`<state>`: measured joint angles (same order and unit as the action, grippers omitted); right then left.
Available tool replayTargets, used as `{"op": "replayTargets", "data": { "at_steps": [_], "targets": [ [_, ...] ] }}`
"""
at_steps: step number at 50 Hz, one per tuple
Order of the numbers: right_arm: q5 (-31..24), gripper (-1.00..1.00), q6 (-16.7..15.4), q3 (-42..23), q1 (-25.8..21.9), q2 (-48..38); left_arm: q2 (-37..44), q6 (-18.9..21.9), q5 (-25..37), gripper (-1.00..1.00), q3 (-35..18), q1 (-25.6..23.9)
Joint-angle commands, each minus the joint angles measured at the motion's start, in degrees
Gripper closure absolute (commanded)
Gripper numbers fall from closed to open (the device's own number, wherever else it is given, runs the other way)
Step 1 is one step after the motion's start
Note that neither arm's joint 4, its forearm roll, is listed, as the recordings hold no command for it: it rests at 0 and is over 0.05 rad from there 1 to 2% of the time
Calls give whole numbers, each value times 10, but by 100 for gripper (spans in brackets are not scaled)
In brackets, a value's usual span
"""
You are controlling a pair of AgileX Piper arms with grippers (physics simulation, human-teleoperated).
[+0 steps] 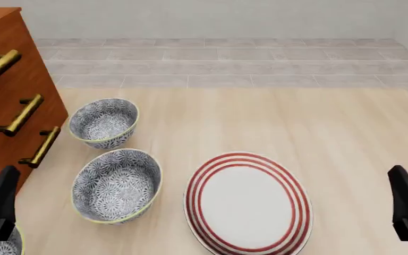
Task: Pick up the bowl and put it in the front on the plate.
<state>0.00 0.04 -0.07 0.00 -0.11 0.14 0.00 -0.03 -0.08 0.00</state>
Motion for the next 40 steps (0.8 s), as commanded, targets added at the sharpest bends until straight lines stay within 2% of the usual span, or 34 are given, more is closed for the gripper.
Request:
{"op": "replayTargets", "data": {
  "at_steps": [1, 5, 11, 16, 21, 23, 24, 27, 33, 35, 36, 40],
  "targets": [
    [-1, -100, 1, -2, 1, -3, 3, 0, -1, -100, -2, 0],
    [1, -100, 4, -1, -2, -10, 3, 0, -1, -100, -2, 0],
    [35, -100, 3, 0, -7, -45, 3, 0, -1, -100, -2, 0],
    [98, -100, 0, -3, -22, -112, 3, 0, -1, -100, -2, 0],
    [139, -100, -7, -19, -42, -169, 3, 0, -1, -100, -2, 0],
    [172, -100, -11, -37, -52, -225, 3, 0, -1, -100, -2, 0],
    [184, -100, 4, -43, -59, -248, 3, 0, -1, -100, -2, 0],
    [198, -100, -14, -51, -70, -275, 3, 0, -1, -100, -2, 0],
    [217, -100, -11, -81, -98, -330, 3, 0, -1, -100, -2, 0],
    [222, -100, -9, -102, -126, -369, 3, 0, -1, -100, -2, 0],
    [222, -100, -9, -102, -126, -370, 3, 0, -1, -100, -2, 0],
    [227, -100, -20, -124, -152, -408, 3, 0, -1, -100, -2, 0]
  ]
}}
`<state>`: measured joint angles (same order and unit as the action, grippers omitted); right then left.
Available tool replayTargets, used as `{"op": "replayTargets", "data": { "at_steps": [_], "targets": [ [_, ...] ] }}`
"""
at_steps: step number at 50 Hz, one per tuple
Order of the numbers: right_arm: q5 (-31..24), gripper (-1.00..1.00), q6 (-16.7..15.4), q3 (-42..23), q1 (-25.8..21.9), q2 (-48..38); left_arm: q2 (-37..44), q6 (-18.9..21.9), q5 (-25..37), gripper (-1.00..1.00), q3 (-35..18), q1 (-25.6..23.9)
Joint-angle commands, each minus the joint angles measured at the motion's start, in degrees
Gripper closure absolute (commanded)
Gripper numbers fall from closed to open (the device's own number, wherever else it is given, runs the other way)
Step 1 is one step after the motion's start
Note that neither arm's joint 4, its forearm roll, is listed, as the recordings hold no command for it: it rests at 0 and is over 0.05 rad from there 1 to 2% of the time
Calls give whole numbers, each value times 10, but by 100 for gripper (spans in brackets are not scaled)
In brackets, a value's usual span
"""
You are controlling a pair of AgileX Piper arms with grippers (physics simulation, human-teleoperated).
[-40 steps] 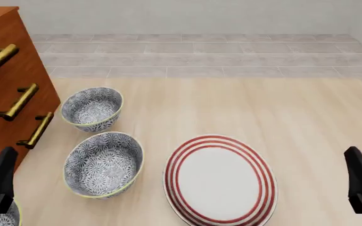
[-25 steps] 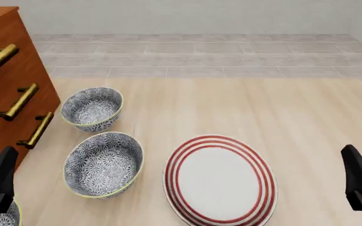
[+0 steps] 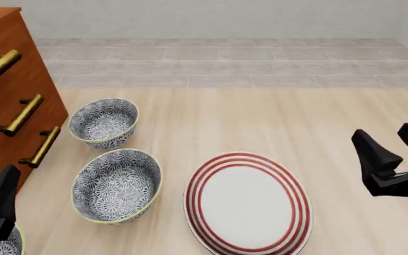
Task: Pick up the bowl and put it in the front on the plate.
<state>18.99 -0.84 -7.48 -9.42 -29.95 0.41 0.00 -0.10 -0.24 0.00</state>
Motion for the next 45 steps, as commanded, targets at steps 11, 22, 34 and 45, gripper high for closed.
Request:
{"op": "replayTargets", "data": {
  "at_steps": [11, 22, 34, 45],
  "targets": [
    [45, -100, -25, -91, -100, -188, 0, 0, 0, -100, 0, 0],
    [10, -100, -9, -148, -142, -244, 0, 0, 0, -100, 0, 0],
    [-13, -100, -2, -208, -212, -306, 0, 0, 0, -100, 0, 0],
    [-26, -100, -16, -256, -243, -365, 0, 0, 0, -100, 0, 0]
  ]
}}
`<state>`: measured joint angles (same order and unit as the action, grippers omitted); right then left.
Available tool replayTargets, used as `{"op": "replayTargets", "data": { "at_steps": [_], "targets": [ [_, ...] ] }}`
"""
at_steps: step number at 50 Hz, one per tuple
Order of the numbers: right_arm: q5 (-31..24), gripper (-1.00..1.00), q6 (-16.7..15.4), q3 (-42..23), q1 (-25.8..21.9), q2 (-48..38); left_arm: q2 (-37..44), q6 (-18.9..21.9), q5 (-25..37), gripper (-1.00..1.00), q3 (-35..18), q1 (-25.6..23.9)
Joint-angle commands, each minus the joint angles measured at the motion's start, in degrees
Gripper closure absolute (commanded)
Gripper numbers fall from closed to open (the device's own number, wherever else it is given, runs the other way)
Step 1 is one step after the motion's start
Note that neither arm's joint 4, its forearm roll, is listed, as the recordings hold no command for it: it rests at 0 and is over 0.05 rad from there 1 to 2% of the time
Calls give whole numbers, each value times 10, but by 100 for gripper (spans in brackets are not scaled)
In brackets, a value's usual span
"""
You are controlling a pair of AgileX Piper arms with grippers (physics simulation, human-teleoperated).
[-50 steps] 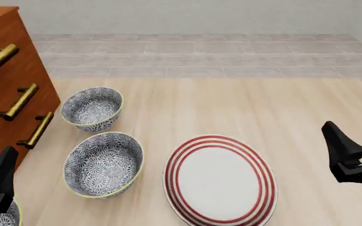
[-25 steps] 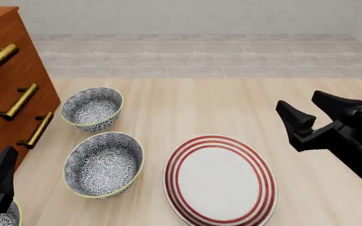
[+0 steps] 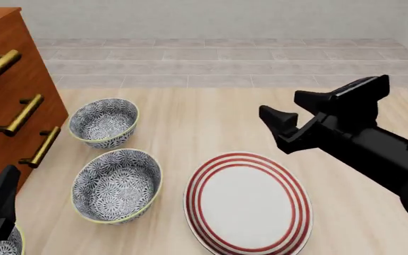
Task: Pick up the bowl and put it in the front on the plate.
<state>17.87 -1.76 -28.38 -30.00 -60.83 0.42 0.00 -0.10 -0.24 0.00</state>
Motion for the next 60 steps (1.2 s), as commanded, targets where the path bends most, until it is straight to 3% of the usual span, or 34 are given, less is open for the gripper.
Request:
{"op": "replayTargets", "data": {
  "at_steps": [1, 9, 15, 25, 39, 49, 52, 60],
  "targets": [
    [-19, -100, -7, -52, -40, -65, 0, 0, 0, -100, 0, 0],
    [-36, -100, -17, -89, -49, -109, 0, 0, 0, -100, 0, 0],
    [-51, -100, 6, -124, -55, -149, 0, 0, 0, -100, 0, 0],
    [-71, -100, -6, -183, -75, -203, 0, 0, 0, -100, 0, 0],
    [-140, -100, -26, -286, -111, -270, 0, 0, 0, -100, 0, 0],
    [-181, -100, -9, -351, -133, -317, 0, 0, 0, -100, 0, 0],
    [-193, -100, 10, -375, -137, -341, 0, 0, 0, -100, 0, 0],
    [-221, -100, 12, -424, -148, -359, 0, 0, 0, -100, 0, 0]
  ]
}}
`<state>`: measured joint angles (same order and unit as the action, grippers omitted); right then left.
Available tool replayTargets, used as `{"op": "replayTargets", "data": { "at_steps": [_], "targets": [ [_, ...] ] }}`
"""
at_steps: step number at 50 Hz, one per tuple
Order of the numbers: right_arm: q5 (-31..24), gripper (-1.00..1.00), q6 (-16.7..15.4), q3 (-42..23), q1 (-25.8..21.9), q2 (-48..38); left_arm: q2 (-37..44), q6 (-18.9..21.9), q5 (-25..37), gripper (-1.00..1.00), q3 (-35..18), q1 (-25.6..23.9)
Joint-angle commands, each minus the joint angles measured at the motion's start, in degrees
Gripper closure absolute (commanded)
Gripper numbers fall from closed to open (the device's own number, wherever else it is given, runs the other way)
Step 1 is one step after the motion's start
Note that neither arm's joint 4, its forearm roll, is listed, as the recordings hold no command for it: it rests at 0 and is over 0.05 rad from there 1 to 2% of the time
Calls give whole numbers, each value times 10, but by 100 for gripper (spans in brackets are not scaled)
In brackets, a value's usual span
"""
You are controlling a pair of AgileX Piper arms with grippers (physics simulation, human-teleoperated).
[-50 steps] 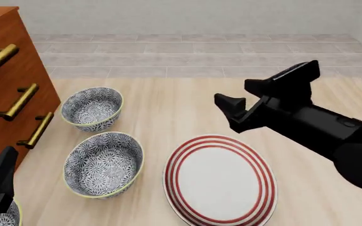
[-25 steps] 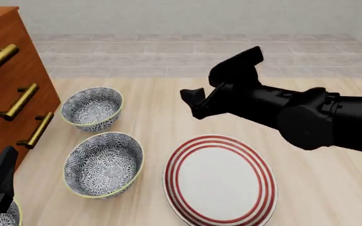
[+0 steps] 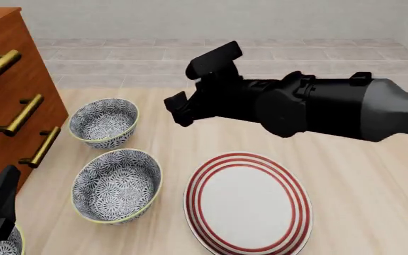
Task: Pick up the bowl and put it in the front on the plate.
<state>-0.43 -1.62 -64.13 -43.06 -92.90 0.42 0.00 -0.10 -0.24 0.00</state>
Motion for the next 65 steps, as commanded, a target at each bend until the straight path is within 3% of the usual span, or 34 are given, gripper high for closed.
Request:
{"op": "replayTargets", "data": {
  "at_steps": [1, 11, 22, 37, 39, 54, 65],
  "targets": [
    [-41, -100, 11, -72, -20, -41, 0, 0, 0, -100, 0, 0],
    [-59, -100, 16, -118, -31, -71, 0, 0, 0, -100, 0, 0],
    [-71, -100, 69, -161, -38, -103, 0, 0, 0, -100, 0, 0],
    [-85, -100, 111, -214, -41, -149, 0, 0, 0, -100, 0, 0],
    [-88, -100, 139, -225, -38, -161, 0, 0, 0, -100, 0, 0],
    [-100, -100, 159, -283, -22, -208, 0, 0, 0, -100, 0, 0],
    [-99, -100, 203, -307, -17, -242, 0, 0, 0, -100, 0, 0]
  ]
}}
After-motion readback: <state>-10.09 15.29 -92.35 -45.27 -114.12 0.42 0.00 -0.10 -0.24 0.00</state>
